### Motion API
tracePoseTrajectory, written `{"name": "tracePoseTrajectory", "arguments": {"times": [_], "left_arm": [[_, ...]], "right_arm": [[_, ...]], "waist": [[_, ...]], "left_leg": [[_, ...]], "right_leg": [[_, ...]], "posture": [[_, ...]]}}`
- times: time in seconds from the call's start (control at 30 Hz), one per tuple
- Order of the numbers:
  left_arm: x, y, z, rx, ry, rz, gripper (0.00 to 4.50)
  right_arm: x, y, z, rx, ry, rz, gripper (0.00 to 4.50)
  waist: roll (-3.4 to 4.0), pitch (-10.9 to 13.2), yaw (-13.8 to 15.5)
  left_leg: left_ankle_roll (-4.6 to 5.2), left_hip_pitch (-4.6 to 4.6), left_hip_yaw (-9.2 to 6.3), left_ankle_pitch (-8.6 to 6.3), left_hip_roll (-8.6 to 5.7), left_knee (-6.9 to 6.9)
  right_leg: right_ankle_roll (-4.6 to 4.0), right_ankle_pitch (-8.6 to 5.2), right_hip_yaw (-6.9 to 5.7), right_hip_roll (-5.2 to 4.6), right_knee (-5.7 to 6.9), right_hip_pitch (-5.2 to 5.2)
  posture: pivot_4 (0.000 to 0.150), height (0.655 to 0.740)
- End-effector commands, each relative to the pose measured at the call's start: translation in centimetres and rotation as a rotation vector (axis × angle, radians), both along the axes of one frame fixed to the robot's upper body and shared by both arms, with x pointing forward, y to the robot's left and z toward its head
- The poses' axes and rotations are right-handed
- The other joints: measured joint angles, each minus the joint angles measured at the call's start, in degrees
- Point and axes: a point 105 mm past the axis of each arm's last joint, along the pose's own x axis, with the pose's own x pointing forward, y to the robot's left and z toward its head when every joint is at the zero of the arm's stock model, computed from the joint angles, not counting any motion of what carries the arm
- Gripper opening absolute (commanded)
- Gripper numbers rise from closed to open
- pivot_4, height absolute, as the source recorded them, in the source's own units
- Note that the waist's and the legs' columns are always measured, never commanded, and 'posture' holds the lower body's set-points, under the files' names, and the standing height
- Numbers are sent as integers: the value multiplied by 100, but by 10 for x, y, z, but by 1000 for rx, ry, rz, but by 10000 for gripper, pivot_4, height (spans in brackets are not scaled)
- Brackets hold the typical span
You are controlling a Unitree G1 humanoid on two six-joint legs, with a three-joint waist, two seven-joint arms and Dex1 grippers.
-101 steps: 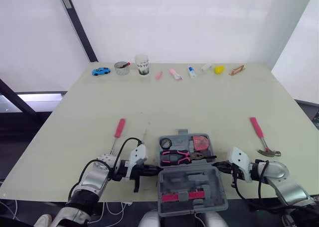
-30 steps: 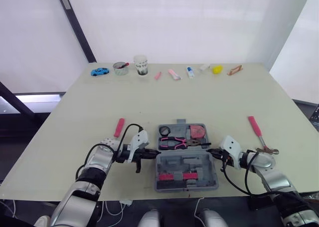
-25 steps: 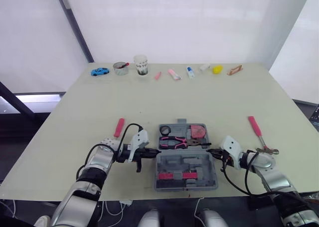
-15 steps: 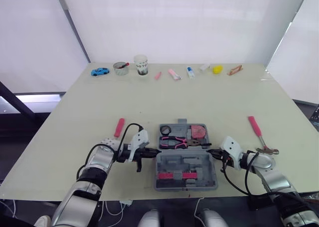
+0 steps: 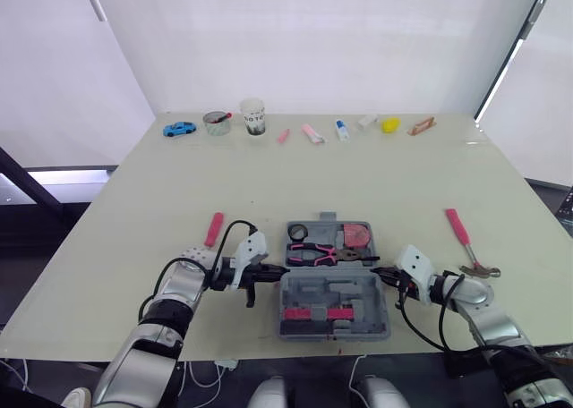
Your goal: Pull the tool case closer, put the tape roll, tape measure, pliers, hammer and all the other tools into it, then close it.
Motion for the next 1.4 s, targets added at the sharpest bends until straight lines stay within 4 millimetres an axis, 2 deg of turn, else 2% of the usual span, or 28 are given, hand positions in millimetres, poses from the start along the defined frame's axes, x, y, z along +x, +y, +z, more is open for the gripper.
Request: {"name": "tracePoseTrajectory", "arguments": {"times": [0.03, 0.67, 1.03, 1.4], "left_arm": [[4, -3, 2, -3, -29, 15, 0], [4, -2, 2, 1, -38, 24, 0], [1, -11, 0, -10, -29, 3, 0], [5, -16, 1, -13, -38, 2, 0]], "right_arm": [[2, 16, 15, 40, -69, 55, 484], [5, 19, 17, 44, -100, 44, 484], [12, 13, 22, 34, -141, 16, 484], [9, 14, 21, 38, -122, 21, 484]], "waist": [[0, 0, 0], [0, 0, -5], [0, 0, 1], [0, 0, 12]], "left_leg": [[0, 0, 0, 0, 0, 0], [0, 0, 0, 0, 0, 0], [0, 0, 1, 0, 0, 0], [0, -1, 1, 0, 0, 0]], "right_leg": [[0, 0, 0, 0, 0, 0], [0, 0, 0, 0, 0, 0], [0, 0, 1, 0, 0, 0], [0, 0, 0, -2, -2, 0]], "posture": [[1500, 7400], [1500, 7400], [1500, 7400], [1500, 7400]]}}
